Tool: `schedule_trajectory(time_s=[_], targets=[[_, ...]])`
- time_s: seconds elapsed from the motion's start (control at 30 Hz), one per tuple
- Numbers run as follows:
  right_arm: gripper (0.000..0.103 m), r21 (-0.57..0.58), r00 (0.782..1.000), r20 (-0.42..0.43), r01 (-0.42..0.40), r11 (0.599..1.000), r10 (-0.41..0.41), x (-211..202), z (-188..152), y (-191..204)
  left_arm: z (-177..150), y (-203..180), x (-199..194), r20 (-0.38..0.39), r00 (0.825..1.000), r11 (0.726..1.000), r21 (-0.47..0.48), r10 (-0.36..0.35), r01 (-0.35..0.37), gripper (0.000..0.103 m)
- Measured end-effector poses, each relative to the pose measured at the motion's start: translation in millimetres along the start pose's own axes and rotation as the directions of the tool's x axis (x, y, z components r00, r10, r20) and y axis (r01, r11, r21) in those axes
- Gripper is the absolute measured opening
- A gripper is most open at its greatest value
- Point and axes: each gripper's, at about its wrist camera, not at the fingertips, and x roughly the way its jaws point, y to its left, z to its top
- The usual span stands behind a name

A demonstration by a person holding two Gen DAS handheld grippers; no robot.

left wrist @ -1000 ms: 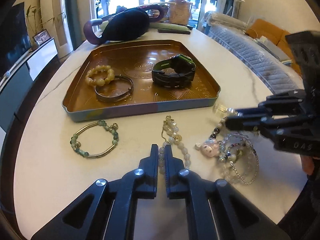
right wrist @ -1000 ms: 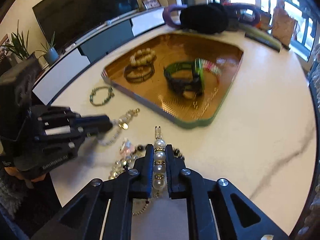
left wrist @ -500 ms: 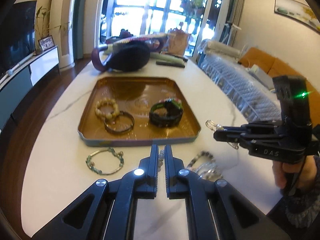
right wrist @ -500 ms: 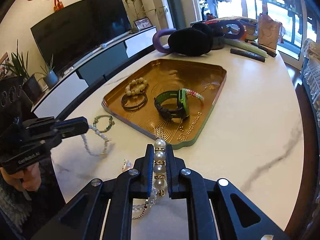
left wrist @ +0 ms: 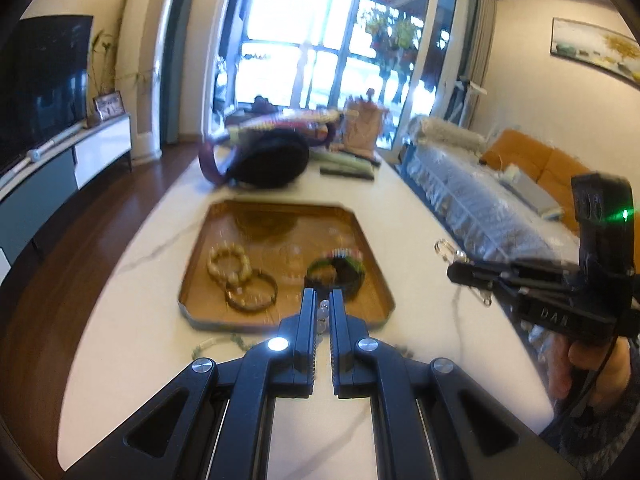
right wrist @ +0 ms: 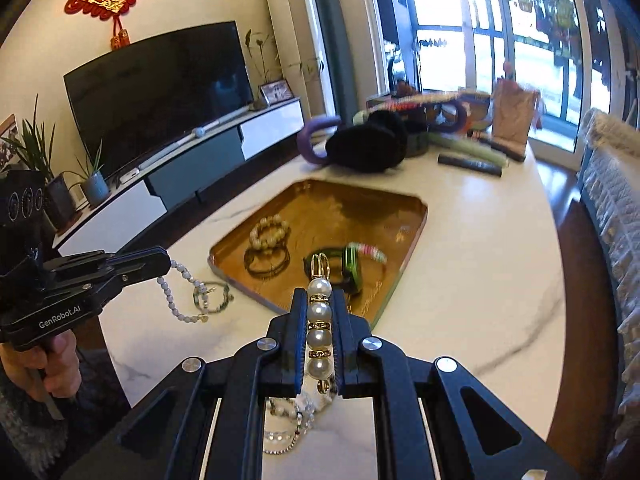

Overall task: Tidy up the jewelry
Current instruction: 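Carry the white bead bracelet over the copper tray with left tool while right tool carries the pearl pin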

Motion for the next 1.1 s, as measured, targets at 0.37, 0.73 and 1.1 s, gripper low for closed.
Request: schedule_trajectory(time_s=[0.37,0.73,1.1], targets=[[0.010,-0.057,0.996,0.082,0.036,0.998,-0.031,1.2,50.3,3.7,68.1,0.8,-14.0,0.142,0.989,0.999,0.019,-0.044,0.042,0.006],[0.010,-0.017,0.999,-0.022,0.029,0.999,-0.029,77.9,40.8,-18.2,69.3,40.1,88.0,0.014,0.980,0.967,-0.157,-0.200,0.199,0.006],[0.010,0.027,0.988,-0.150,0.031,0.999,-0.026,126.0,7.6,-42.8,30.5,45.6,152.1,-0.157,0.952,0.946,-0.237,-0.263,0.222,0.006]])
